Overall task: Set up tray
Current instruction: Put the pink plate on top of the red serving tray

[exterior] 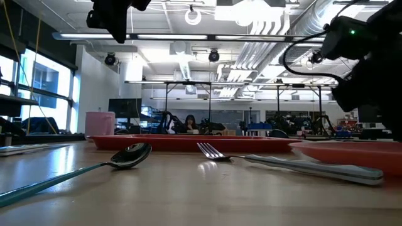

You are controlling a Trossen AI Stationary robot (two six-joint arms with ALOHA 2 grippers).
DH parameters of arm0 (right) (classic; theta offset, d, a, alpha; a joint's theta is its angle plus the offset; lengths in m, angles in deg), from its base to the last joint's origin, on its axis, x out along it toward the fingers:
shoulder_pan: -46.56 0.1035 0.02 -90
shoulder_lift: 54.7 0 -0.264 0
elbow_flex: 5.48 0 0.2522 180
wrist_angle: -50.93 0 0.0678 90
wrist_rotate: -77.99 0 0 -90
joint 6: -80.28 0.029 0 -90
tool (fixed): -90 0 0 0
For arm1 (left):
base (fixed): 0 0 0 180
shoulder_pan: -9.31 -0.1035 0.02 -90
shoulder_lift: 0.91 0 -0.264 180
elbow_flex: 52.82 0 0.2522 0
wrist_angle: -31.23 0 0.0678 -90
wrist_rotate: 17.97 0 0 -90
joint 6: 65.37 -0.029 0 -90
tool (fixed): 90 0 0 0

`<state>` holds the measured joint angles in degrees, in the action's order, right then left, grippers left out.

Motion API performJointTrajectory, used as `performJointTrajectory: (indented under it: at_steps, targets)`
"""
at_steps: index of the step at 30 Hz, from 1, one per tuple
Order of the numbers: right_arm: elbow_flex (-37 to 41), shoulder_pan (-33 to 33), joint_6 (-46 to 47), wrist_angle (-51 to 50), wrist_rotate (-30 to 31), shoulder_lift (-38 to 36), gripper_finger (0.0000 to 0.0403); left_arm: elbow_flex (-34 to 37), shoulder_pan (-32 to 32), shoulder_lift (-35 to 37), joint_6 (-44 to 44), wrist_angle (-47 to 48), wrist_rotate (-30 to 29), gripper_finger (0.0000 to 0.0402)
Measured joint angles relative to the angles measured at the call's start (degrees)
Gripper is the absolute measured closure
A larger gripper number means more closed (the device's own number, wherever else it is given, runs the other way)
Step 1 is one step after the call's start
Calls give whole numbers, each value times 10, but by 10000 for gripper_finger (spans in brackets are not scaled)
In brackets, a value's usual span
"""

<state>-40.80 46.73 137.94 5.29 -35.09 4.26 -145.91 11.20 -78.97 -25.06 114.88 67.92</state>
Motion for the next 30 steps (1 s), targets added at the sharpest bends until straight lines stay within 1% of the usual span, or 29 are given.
performJointTrajectory:
  at_steps: [3, 6, 10, 12, 15, 17, 20, 23, 26, 28, 30]
  targets:
    - [0, 0, 7, 79, -25, 8, 151, 0, 0, 0, -12, 0, -1, 316]
    - [0, 0, 13, 114, -28, 10, 157, 0, 0, 0, -21, 0, -1, 316]
    - [0, 0, 9, 99, -29, 10, 186, 0, 0, 0, -26, 0, -1, 316]
    - [0, 4, 9, 80, -39, 10, 203, 0, 0, 0, -26, 0, -1, 316]
    - [0, 25, 16, 67, -72, 10, 220, 0, 0, 0, -26, 0, 4, 316]
    - [0, 49, 23, 76, -79, 10, 225, 0, 0, 0, -26, 1, 7, 316]
    - [0, 85, 24, 98, -59, 10, 222, 0, 0, 0, -25, 1, 8, 316]
    - [8, 95, 26, 111, -29, 11, 212, 0, 0, 0, -16, 1, 8, 316]
    - [45, 95, 60, 150, -34, 11, 199, 0, 0, 0, -11, 1, 9, 316]
    - [77, 95, 95, 205, -50, 11, 188, 0, 0, 0, -11, 1, 14, 316]
    - [104, 95, 129, 292, -62, 9, 179, 0, 0, 0, -11, 2, 21, 316]
